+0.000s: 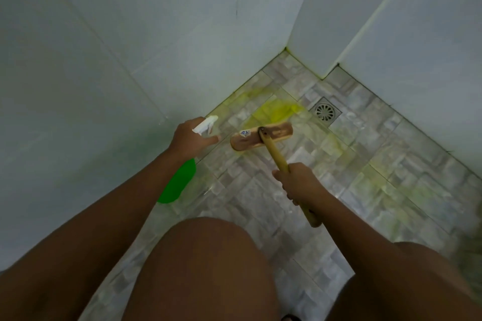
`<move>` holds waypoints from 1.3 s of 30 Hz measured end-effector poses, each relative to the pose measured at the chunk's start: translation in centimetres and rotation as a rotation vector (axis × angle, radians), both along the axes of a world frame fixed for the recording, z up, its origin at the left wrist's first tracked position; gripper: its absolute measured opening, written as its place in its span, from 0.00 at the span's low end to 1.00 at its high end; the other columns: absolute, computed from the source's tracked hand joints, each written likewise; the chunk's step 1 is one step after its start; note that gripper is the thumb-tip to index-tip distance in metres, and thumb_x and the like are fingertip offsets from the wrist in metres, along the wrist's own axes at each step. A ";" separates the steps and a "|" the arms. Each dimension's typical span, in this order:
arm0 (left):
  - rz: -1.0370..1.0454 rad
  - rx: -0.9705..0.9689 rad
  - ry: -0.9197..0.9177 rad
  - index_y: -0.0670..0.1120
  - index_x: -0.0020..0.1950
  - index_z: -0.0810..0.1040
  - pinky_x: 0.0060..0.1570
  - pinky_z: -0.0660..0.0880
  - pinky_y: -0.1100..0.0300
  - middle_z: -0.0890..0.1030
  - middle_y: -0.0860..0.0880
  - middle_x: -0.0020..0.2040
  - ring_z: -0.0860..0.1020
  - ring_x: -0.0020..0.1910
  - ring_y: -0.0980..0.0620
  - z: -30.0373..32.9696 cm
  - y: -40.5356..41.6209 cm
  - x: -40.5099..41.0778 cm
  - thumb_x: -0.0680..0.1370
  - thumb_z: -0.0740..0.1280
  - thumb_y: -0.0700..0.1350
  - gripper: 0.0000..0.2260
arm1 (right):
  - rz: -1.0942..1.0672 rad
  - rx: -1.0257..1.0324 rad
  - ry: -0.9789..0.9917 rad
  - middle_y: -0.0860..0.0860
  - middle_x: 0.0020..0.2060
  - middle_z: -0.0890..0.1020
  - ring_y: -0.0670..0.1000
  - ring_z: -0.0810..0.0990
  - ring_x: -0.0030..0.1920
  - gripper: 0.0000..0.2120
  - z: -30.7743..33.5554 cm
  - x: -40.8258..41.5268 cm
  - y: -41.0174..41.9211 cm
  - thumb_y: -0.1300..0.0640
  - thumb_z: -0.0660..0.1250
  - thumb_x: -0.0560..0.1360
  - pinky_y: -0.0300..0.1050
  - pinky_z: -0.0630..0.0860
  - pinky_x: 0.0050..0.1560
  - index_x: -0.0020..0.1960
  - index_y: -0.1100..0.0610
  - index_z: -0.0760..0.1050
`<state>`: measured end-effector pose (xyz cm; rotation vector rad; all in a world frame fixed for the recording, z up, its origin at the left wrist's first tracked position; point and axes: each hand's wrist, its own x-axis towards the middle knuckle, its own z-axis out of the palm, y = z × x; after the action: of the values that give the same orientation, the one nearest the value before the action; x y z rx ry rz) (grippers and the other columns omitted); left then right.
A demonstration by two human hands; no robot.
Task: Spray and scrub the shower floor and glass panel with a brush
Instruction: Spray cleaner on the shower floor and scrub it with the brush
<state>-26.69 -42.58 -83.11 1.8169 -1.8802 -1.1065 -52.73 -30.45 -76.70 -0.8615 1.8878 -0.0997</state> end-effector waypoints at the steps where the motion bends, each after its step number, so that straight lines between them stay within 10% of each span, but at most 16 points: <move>1: 0.003 0.001 0.000 0.51 0.37 0.71 0.38 0.66 0.57 0.73 0.53 0.33 0.74 0.38 0.46 -0.9 -0.3 -0.2 0.64 0.76 0.63 0.21 | 0.025 -0.008 0.014 0.54 0.34 0.78 0.52 0.76 0.28 0.16 -0.9 -0.2 0.0 0.48 0.65 0.80 0.43 0.75 0.26 0.48 0.62 0.76; 6: 0.038 0.045 -0.018 0.44 0.45 0.83 0.35 0.66 0.60 0.75 0.50 0.34 0.74 0.35 0.51 -4.1 -0.8 -0.2 0.64 0.80 0.57 0.20 | 0.097 -0.023 0.048 0.54 0.35 0.78 0.52 0.78 0.30 0.16 -3.9 -0.8 0.4 0.47 0.65 0.80 0.42 0.75 0.25 0.47 0.61 0.75; 16: 0.070 0.065 -0.067 0.43 0.35 0.78 0.37 0.70 0.58 0.75 0.47 0.31 0.75 0.32 0.48 -5.7 -0.1 -0.3 0.57 0.68 0.69 0.29 | 0.167 -0.018 0.059 0.53 0.34 0.76 0.51 0.77 0.29 0.16 -5.8 -0.8 1.1 0.46 0.65 0.80 0.45 0.78 0.27 0.42 0.59 0.74; 25: 0.115 -0.036 -0.020 0.49 0.28 0.63 0.32 0.63 0.59 0.66 0.52 0.25 0.66 0.25 0.55 -6.6 0.6 -1.4 0.69 0.81 0.49 0.25 | 0.187 -0.014 0.076 0.52 0.35 0.76 0.50 0.76 0.30 0.17 -7.0 -0.9 1.2 0.44 0.62 0.81 0.42 0.74 0.25 0.42 0.56 0.71; 32: 0.180 -0.028 0.059 0.36 0.36 0.76 0.36 0.68 0.58 0.74 0.46 0.31 0.72 0.32 0.50 -6.9 0.8 -0.8 0.63 0.78 0.58 0.26 | 0.179 -0.002 0.087 0.52 0.36 0.76 0.50 0.77 0.31 0.17 -7.5 -0.7 1.1 0.44 0.61 0.81 0.41 0.73 0.24 0.40 0.55 0.69; 39: 0.133 -0.098 0.044 0.45 0.31 0.66 0.34 0.64 0.58 0.70 0.47 0.28 0.68 0.29 0.50 -6.4 0.6 -1.1 0.66 0.80 0.60 0.27 | 0.174 0.032 0.084 0.55 0.37 0.77 0.53 0.78 0.32 0.18 -7.8 -0.6 1.3 0.45 0.61 0.81 0.43 0.76 0.25 0.41 0.57 0.71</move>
<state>-27.75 -41.94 -89.52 1.8193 -1.7299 -0.9835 -53.34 -29.19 -84.54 -1.0172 1.8785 0.0738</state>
